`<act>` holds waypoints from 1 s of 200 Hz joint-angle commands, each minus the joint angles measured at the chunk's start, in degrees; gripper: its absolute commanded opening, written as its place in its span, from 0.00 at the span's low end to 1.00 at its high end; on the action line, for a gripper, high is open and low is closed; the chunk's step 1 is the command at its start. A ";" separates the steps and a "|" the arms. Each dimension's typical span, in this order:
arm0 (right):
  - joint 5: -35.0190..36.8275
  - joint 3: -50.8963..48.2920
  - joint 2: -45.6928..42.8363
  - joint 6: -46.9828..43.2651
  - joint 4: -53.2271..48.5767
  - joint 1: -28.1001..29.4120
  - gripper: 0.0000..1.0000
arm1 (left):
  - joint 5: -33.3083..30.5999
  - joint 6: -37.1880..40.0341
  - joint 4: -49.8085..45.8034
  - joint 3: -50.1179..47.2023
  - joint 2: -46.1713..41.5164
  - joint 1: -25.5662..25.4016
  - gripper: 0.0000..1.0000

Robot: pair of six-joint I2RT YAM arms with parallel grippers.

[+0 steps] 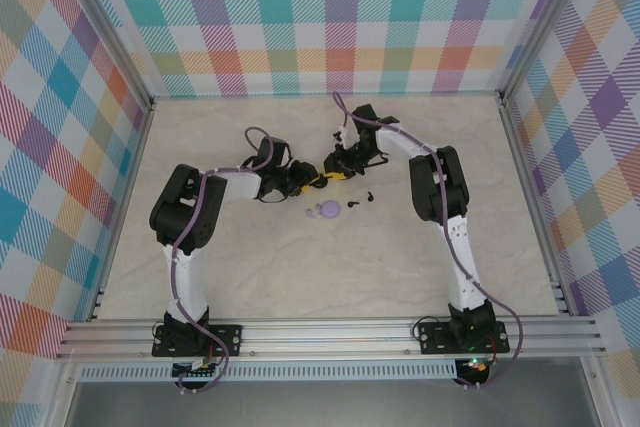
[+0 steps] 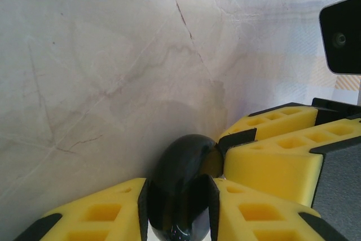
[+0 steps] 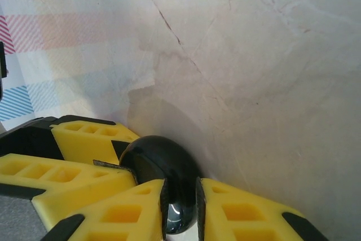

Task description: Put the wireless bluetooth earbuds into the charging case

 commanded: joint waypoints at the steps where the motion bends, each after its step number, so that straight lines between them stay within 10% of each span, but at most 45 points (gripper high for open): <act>1: -1.42 -1.29 -0.67 0.52 0.12 0.78 0.24 | 1.20 -0.40 -0.90 0.62 2.31 -2.09 0.32; 88: -3.07 -2.62 -1.28 1.88 1.62 0.46 0.18 | 1.45 -1.75 1.01 0.88 2.09 -2.17 0.35; 200: 0.11 -18.84 -17.08 3.80 12.96 -4.42 0.35 | 0.76 4.80 -2.57 0.67 -2.50 -0.64 0.11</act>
